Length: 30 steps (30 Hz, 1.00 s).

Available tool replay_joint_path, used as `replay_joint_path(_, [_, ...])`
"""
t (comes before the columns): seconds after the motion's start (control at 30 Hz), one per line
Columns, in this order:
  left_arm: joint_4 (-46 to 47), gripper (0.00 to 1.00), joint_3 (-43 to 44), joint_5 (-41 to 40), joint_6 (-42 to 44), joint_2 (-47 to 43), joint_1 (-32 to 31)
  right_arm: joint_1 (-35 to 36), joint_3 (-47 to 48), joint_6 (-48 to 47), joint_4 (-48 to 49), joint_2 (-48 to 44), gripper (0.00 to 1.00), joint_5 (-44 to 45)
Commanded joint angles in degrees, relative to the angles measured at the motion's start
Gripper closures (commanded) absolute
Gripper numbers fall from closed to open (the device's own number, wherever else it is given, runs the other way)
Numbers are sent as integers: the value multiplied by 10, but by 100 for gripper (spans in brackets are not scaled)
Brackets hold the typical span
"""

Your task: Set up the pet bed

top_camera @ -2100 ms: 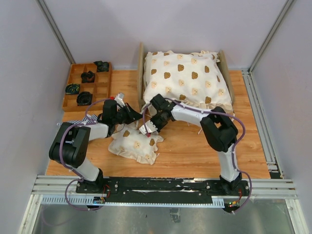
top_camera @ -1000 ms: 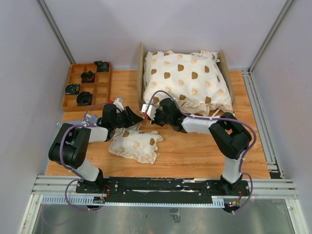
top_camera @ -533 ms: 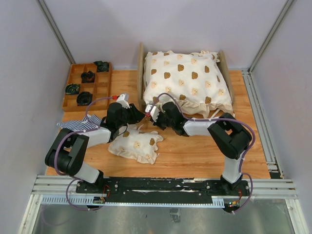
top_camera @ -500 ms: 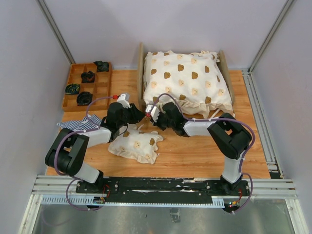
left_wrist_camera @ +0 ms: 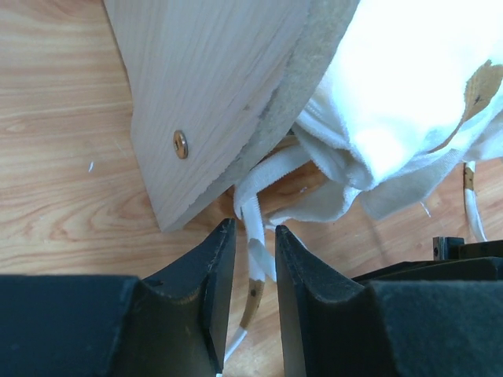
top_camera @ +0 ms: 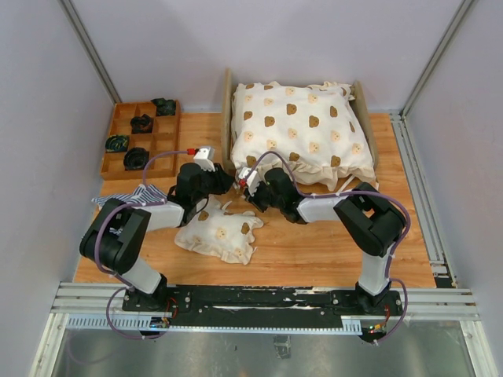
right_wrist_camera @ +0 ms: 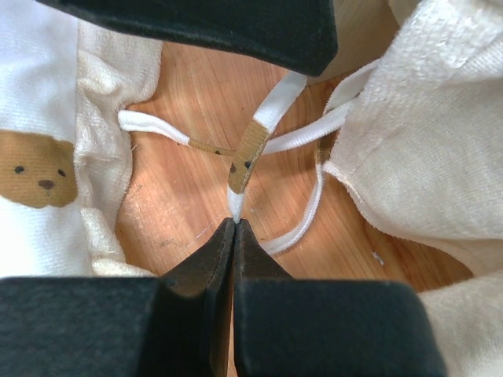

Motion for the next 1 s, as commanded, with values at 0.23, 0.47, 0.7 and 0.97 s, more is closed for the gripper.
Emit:
replay_joint_path(0.23, [49,67,40,-12,45,41,-13,-7,4,10,2,-10,100,4])
replay_joint_path(0.47, [52,66,54,-36,43,69,-18,-8,5,12,-2,-15,100,5])
replay_joint_path(0.7, [73,71,50,-57,47,73,-24,-9,5,13,-5,-12,100,6])
replay_joint_path(0.97, [89,100,39,-56,44,74,-24,-12,7,13,-6,-10,100,1])
